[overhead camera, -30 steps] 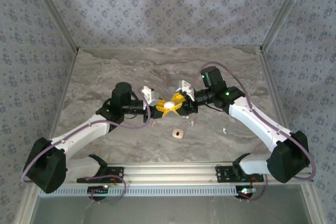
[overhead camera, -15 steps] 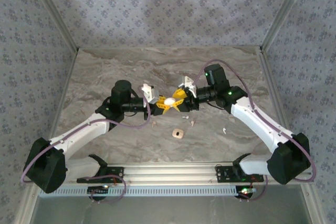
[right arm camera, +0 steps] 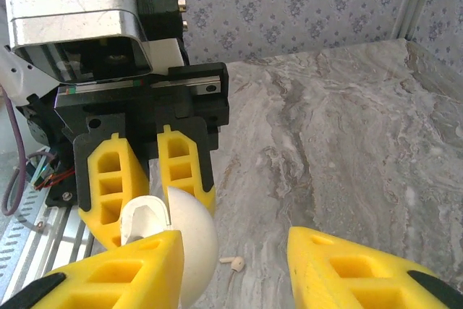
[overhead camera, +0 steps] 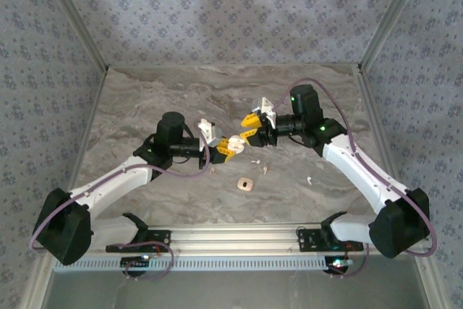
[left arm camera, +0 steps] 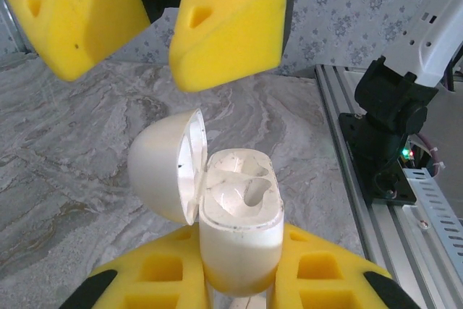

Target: Insert the wireless bluetooth earbuds into the charging case

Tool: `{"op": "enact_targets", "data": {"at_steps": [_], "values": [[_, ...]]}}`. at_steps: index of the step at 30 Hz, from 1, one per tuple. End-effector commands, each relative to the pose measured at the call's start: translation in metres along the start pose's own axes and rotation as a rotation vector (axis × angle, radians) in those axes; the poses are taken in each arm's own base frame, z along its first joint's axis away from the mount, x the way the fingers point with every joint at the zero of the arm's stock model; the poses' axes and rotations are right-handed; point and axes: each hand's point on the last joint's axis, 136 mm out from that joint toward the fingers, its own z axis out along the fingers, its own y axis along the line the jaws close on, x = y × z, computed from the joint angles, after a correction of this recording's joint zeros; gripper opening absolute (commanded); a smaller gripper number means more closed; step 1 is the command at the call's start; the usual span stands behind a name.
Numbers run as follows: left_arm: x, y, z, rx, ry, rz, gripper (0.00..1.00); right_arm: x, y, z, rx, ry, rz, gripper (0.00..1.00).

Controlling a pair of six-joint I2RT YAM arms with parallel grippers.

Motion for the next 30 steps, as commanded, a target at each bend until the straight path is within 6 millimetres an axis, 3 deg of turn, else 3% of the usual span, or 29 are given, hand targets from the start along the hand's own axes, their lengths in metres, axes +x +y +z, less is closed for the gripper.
{"op": "enact_targets", "data": {"at_steps": [1,22,25,30], "values": [[-0.007,-0.006,0.001,0.039,-0.015,0.033,0.14,-0.006,-0.002,-0.006,0.028,-0.016,-0.001,0.44],[-0.006,-0.003,-0.002,0.003,-0.017,0.042,0.14,0.003,-0.009,-0.007,0.074,0.014,0.096,0.46],[0.003,0.008,-0.003,-0.052,-0.024,0.025,0.14,0.014,-0.022,-0.012,0.163,0.061,0.211,0.47],[0.022,0.024,-0.006,-0.134,-0.036,-0.028,0.14,0.058,-0.039,-0.021,0.327,0.209,0.480,0.47]]}}
